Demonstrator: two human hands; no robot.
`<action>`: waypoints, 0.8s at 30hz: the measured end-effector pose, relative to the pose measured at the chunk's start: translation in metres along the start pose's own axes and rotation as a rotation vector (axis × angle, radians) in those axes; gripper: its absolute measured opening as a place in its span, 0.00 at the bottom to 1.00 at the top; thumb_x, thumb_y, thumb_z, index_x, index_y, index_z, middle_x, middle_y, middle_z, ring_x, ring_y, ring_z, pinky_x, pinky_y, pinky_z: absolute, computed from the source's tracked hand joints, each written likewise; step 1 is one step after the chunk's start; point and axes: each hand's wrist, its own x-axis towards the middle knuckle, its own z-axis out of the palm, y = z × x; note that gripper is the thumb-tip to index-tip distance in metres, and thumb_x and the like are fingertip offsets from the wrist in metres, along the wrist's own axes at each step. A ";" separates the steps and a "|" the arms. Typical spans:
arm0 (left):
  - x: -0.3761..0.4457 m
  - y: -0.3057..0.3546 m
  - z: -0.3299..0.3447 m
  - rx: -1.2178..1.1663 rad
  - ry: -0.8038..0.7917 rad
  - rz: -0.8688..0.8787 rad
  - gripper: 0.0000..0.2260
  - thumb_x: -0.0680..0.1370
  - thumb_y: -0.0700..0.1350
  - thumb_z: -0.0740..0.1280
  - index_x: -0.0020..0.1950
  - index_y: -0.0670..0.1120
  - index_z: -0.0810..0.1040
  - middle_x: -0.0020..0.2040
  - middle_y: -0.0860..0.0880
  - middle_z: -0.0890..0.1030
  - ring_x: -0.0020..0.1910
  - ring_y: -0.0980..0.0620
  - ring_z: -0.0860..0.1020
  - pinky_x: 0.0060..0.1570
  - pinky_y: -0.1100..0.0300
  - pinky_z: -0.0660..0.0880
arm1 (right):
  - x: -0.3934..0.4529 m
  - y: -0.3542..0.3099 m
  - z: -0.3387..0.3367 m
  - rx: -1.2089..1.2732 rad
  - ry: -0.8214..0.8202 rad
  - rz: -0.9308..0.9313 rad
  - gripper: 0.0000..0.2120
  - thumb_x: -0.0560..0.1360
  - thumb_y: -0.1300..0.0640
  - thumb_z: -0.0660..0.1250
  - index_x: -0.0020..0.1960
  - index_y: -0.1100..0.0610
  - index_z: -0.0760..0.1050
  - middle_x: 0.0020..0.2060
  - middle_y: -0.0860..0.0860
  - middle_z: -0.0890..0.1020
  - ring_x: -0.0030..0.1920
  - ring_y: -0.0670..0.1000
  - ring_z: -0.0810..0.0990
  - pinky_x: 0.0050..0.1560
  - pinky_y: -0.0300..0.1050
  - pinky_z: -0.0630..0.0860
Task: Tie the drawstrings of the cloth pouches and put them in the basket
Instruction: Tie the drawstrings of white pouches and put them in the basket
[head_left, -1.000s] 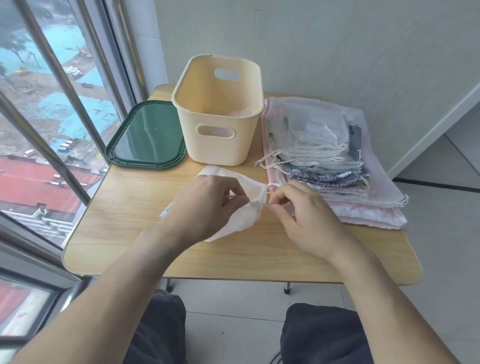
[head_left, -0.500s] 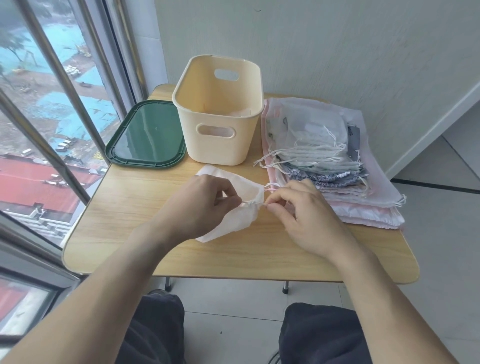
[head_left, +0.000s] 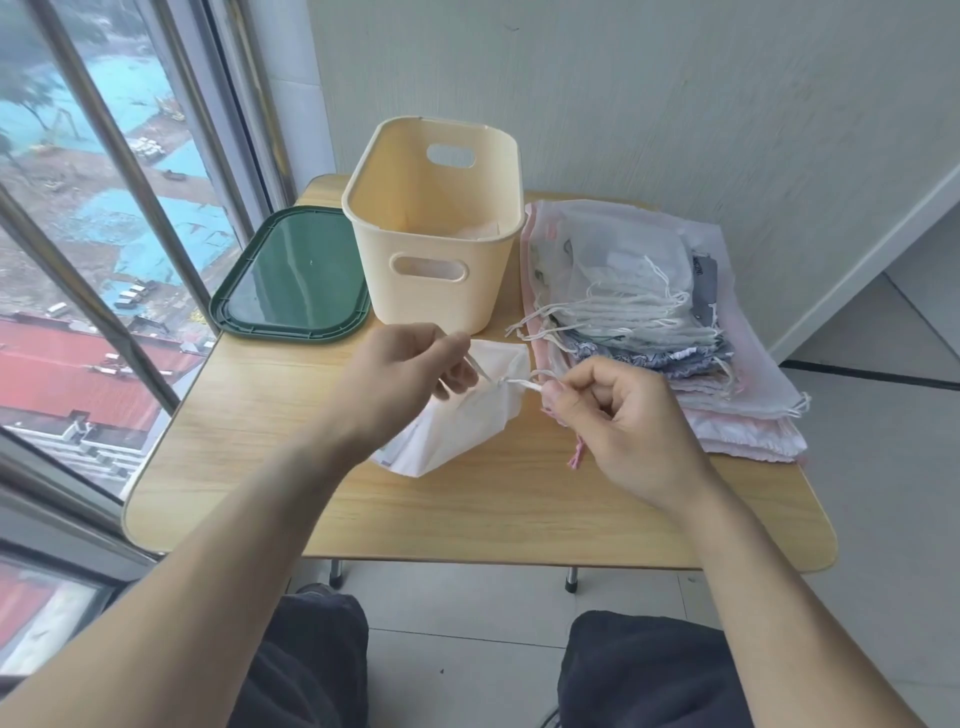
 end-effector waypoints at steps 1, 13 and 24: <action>0.001 0.002 0.002 -0.133 -0.008 -0.041 0.16 0.82 0.47 0.65 0.38 0.39 0.79 0.38 0.44 0.81 0.30 0.52 0.74 0.32 0.63 0.69 | 0.000 0.001 0.001 0.003 -0.014 -0.015 0.09 0.78 0.53 0.71 0.42 0.57 0.80 0.24 0.56 0.70 0.28 0.49 0.66 0.28 0.55 0.74; -0.001 0.002 0.019 -0.326 -0.380 -0.109 0.13 0.86 0.45 0.56 0.45 0.45 0.75 0.36 0.49 0.73 0.25 0.56 0.59 0.22 0.66 0.54 | -0.007 -0.005 -0.001 0.029 -0.229 -0.036 0.09 0.74 0.54 0.73 0.41 0.59 0.80 0.27 0.58 0.71 0.29 0.50 0.66 0.32 0.42 0.64; -0.014 0.007 0.025 -0.045 -0.705 -0.022 0.11 0.84 0.42 0.61 0.46 0.46 0.82 0.33 0.55 0.75 0.26 0.58 0.63 0.27 0.69 0.61 | -0.005 -0.005 -0.012 0.296 -0.243 0.003 0.04 0.76 0.61 0.66 0.49 0.57 0.72 0.37 0.57 0.80 0.39 0.57 0.78 0.39 0.67 0.72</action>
